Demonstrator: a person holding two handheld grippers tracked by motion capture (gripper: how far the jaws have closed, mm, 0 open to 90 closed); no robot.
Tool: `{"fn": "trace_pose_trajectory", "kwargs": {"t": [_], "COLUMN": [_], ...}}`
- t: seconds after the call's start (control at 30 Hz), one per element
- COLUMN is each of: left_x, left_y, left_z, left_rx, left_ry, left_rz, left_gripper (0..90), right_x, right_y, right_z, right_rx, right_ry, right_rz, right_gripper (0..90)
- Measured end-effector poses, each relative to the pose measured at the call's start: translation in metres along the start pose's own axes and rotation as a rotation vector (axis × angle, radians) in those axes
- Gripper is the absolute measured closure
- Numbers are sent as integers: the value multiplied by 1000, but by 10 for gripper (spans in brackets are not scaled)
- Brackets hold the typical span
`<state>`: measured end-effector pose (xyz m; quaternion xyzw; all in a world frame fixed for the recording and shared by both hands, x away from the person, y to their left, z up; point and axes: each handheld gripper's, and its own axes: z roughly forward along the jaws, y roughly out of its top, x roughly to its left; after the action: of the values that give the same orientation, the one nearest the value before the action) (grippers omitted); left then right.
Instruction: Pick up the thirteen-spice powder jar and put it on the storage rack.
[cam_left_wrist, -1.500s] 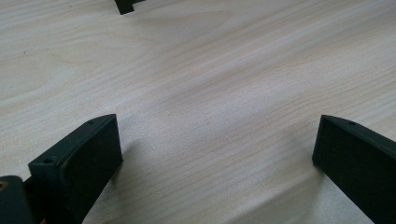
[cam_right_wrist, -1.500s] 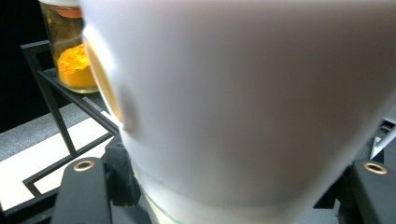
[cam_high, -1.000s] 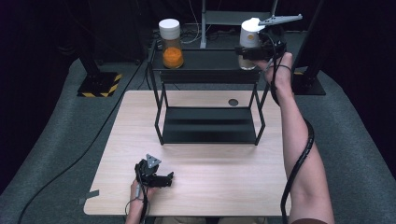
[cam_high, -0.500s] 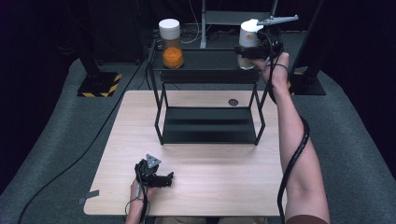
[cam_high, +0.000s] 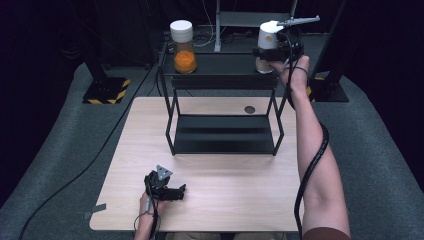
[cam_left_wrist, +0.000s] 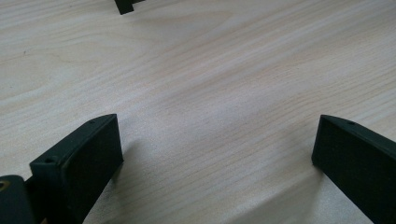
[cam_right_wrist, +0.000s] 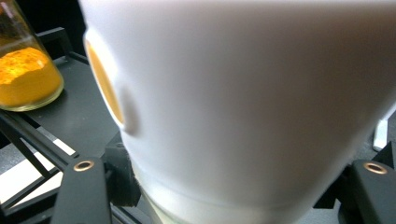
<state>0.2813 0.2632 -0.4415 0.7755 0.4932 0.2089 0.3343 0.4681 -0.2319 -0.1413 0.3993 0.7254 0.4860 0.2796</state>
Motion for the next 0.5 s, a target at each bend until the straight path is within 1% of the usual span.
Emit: {"fn": "trace_pose_trajectory", "kwargs": {"t": [0.3,0.33,0.5], "left_x": [0,0,0], "left_y": [0,0,0], "left_z": [0,0,0], "left_rx": [0,0,0], "left_ry": [0,0,0], "left_rz": [0,0,0], "left_gripper": [13,12,12], "right_x": [-4,-4,-3], "right_y": [-2,-1,-3], "right_z": [4,5,5], "right_rx": [4,11,4], "right_ry": [-2,-5,-6], "right_rz": [13,11,7], "right_gripper": [301,302,301]}}
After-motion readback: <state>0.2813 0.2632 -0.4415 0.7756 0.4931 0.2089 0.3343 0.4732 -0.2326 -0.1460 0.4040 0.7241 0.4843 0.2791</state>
